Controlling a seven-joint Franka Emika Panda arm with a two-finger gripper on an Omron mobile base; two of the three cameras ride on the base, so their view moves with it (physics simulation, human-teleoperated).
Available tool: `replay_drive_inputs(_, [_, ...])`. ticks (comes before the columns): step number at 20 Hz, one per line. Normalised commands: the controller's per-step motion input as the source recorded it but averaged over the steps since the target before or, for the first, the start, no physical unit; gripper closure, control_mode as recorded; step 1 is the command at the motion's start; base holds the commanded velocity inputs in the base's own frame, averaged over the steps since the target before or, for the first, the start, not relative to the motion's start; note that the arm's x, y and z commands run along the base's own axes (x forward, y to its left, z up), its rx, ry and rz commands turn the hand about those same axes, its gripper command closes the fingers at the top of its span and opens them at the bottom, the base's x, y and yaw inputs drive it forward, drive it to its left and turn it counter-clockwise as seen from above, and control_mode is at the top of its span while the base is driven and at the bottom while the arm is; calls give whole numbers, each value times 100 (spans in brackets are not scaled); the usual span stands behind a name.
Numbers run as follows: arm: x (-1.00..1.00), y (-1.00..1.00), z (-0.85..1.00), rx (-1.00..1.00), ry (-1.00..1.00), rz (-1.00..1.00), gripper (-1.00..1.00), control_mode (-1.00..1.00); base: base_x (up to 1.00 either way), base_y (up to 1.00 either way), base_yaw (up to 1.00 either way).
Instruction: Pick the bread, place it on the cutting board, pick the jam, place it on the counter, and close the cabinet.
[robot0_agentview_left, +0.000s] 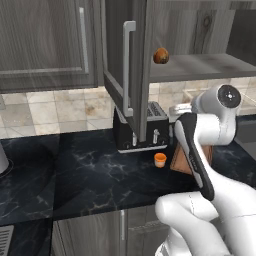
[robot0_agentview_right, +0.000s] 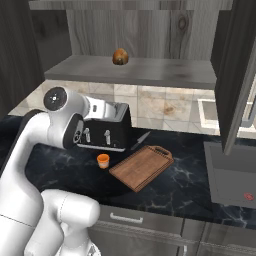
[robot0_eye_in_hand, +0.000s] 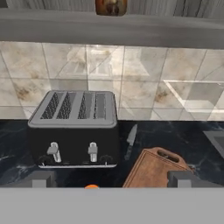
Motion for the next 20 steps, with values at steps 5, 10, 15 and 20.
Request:
replay_drive_inputs(5, [-3, 0, 23, 1, -12, -1, -100, -100, 0, 0, 0])
replay_drive_inputs(10, [0, 0, 32, 4, -6, 0, -100, -100, 0, 0, 0])
replay_drive_inputs(15, [0, 0, 38, 5, 0, 0, -100, -100, 0, 0, 0])
replay_drive_inputs(20, [0, 0, 32, 1, 0, 0, -100, -100, 0, 0, 0])
